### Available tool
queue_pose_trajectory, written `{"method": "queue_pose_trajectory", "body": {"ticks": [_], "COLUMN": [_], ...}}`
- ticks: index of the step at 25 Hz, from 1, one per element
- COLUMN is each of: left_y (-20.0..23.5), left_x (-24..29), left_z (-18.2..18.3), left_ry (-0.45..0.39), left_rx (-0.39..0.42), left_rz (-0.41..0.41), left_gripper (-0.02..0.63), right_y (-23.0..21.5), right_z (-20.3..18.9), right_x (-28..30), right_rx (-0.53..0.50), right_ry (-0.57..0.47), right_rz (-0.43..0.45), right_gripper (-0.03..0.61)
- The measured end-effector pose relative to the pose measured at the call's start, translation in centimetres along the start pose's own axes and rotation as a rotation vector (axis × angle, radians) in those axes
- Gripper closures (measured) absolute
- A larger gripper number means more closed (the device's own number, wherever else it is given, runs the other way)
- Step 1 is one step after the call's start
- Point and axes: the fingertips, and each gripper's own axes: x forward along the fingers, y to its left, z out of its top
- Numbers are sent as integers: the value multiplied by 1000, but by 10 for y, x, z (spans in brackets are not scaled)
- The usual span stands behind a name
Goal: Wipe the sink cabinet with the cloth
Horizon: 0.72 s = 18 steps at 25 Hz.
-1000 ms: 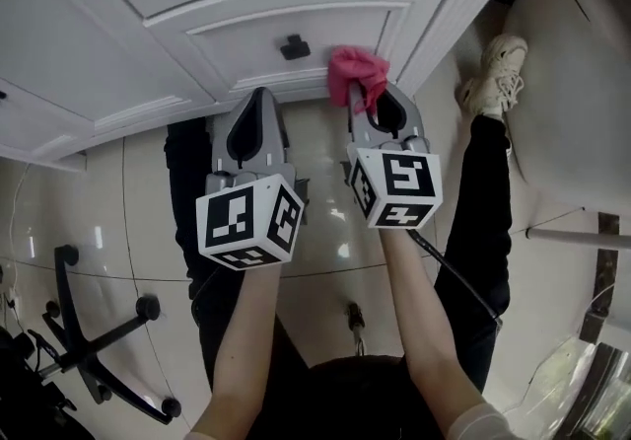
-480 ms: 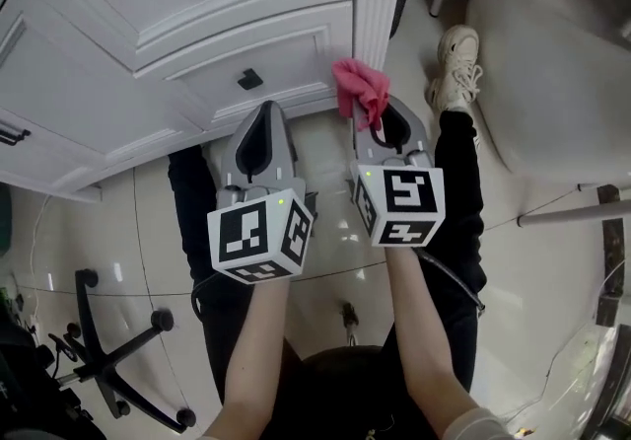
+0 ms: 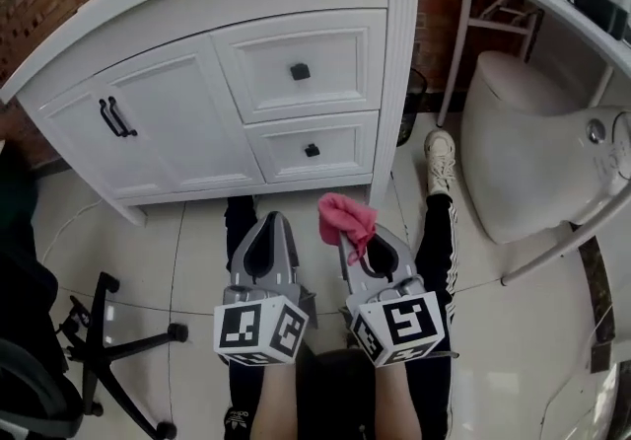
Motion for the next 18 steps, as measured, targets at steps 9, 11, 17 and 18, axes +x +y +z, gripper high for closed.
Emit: {"method": "queue_pose_trajectory", "body": {"ticks": [9,11,17,18], "left_y": [-8,-18,-28,-28], "left_x": [-44,-46,-47,-47], "left_z": [41,46,46,44], "left_ry": [-98,-111,-115,-115], "left_rx": [27,51,84,85], "left_rz": [-22,-43,-57,-56], "left_gripper": [600,601,601,600], "right_y": [42,42,36,35], "right_z": [41,42,42,41], "right_x": [-22,-24,-27,-28], "right_rx": [-70,-72,-82,-82], "right_ry": [-79,-78,-74,-71], "right_rz": [28,20,-2,-4], "right_gripper": [520,520,520,520]}}
